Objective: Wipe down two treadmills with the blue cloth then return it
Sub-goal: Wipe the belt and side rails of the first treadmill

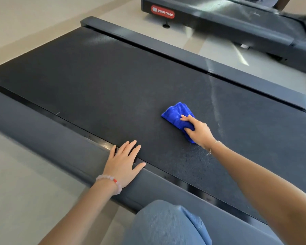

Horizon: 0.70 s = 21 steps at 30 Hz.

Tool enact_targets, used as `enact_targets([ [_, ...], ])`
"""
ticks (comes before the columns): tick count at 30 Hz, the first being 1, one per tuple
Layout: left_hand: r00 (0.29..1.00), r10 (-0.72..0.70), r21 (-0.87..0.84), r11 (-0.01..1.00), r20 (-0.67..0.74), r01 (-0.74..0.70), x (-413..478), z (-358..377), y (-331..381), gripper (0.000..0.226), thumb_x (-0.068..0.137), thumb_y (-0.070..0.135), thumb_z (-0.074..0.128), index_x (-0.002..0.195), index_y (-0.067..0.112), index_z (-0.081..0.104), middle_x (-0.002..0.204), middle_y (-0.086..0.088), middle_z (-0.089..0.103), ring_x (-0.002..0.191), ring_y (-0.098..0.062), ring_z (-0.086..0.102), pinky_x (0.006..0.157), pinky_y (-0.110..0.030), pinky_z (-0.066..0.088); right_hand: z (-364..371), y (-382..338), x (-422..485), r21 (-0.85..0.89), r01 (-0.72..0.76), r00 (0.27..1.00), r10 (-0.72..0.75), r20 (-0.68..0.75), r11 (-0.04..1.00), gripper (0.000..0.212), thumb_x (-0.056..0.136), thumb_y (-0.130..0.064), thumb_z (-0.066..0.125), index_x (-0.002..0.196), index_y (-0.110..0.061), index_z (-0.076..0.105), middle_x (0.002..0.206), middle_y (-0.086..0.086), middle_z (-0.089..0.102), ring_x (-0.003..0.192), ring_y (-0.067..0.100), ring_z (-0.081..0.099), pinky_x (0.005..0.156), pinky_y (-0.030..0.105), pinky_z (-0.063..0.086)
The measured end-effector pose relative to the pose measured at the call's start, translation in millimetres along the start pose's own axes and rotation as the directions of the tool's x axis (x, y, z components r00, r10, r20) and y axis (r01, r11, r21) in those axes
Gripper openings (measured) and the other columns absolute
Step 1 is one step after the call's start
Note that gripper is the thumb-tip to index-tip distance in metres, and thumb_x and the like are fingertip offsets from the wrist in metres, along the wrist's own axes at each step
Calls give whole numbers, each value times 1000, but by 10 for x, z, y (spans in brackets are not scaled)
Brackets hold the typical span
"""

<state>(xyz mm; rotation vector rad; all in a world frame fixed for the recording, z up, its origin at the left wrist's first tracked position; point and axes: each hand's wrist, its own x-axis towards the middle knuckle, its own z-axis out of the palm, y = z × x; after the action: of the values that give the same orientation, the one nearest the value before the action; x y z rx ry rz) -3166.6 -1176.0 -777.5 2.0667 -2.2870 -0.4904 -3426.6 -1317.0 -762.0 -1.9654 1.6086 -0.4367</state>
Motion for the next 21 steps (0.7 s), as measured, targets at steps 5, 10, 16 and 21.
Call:
enact_targets([
  [5,999,-4,34,999,43,3,24,-27,-2,65,94,57,31,149,25,16,157,7,5,144,-13,0,116,-43,5,126,-83,-245,2,16,1000,-16,26,1000,40,87,-7,51,120,-30,54,136,-22,49,133,8,38,100,19,28],
  [10,999,-13,27,1000,40,12,-11,-22,-13,67,93,59,31,149,26,15,157,9,5,144,-12,-1,116,-42,2,226,-174,-455,-5,29,999,-29,21,1000,40,87,-6,51,119,-30,54,135,-23,49,133,8,38,99,22,28],
  [16,997,-23,17,1000,80,21,-1,-66,7,70,92,60,34,149,24,15,157,9,5,144,-11,0,115,-46,4,362,-256,-772,11,65,997,-66,41,998,39,88,-5,52,119,-29,55,135,-22,49,137,5,31,105,30,32],
  [21,998,-34,23,999,53,32,-18,-64,30,76,92,60,33,150,18,8,157,7,6,144,-12,3,115,-49,6,477,-329,-1037,12,105,993,-106,56,994,41,88,-5,53,121,-28,55,135,-23,48,137,1,28,106,29,34],
])
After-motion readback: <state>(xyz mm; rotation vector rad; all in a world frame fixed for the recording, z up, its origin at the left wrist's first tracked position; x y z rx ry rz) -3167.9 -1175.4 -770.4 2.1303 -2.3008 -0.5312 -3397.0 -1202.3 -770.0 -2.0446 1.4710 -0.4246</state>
